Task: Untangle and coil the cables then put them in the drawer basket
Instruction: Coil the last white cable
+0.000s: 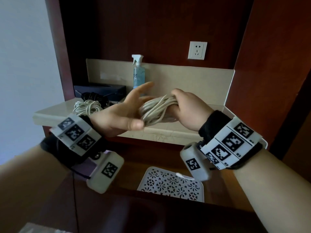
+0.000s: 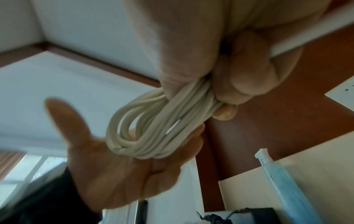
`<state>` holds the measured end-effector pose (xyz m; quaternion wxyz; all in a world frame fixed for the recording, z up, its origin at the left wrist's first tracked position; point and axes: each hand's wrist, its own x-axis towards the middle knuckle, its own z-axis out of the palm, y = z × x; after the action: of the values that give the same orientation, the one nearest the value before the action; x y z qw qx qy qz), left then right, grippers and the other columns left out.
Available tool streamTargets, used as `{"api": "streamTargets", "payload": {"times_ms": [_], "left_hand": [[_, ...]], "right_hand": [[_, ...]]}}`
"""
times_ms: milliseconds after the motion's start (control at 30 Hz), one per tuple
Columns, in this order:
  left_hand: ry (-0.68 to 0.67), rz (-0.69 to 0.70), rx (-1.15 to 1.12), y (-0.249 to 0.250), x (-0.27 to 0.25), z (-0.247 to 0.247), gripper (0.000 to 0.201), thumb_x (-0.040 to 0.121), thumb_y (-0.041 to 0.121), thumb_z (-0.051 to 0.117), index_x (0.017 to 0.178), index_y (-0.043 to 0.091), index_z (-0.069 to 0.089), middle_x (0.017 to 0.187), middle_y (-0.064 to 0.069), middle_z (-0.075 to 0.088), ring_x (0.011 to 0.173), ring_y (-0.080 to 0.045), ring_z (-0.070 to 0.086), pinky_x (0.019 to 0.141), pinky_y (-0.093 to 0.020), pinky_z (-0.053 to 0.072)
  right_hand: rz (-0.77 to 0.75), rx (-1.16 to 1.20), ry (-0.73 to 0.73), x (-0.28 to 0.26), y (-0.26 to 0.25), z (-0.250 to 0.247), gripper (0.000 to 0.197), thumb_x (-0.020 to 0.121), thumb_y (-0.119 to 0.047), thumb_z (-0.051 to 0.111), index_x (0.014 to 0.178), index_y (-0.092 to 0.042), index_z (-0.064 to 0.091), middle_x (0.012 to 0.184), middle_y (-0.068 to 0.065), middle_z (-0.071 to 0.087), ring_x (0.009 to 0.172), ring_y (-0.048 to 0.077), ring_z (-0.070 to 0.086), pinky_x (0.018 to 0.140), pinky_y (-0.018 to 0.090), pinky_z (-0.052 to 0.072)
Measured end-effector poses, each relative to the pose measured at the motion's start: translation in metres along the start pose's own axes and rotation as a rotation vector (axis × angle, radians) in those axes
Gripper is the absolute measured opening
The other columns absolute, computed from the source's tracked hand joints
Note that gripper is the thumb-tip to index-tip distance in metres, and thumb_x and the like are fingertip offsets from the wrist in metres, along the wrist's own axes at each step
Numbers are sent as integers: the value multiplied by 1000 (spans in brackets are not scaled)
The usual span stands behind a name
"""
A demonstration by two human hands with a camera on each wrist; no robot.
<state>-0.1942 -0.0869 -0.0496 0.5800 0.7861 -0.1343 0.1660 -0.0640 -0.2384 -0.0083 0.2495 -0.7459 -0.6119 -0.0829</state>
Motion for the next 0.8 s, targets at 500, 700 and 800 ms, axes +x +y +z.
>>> {"api": "streamTargets", "payload": {"times_ms": [500,700,800], "left_hand": [[36,-714,153,30,10,35,19,76,-10,63,67,4,53,55,-10,56,44,-14,49,41,-19,37],[251,-793,256,17,15,30,21,83,-11,55,70,4,46,44,-3,44,34,-9,39,33,-14,26],[227,-801,145,19,20,29,23,83,-10,53,69,6,46,45,-1,45,35,-8,38,34,-15,26]], "right_hand": [[-202,-311,-100,0,-22,0,18,93,-23,44,109,-14,42,93,-2,43,84,23,51,67,30,36],[-163,-291,-294,1,-1,-23,72,77,-51,64,135,-31,28,120,-8,34,112,9,39,94,26,34],[-259,-677,-244,-2,-1,-15,94,76,-55,64,145,-34,4,140,-1,24,125,19,36,102,34,35]]}}
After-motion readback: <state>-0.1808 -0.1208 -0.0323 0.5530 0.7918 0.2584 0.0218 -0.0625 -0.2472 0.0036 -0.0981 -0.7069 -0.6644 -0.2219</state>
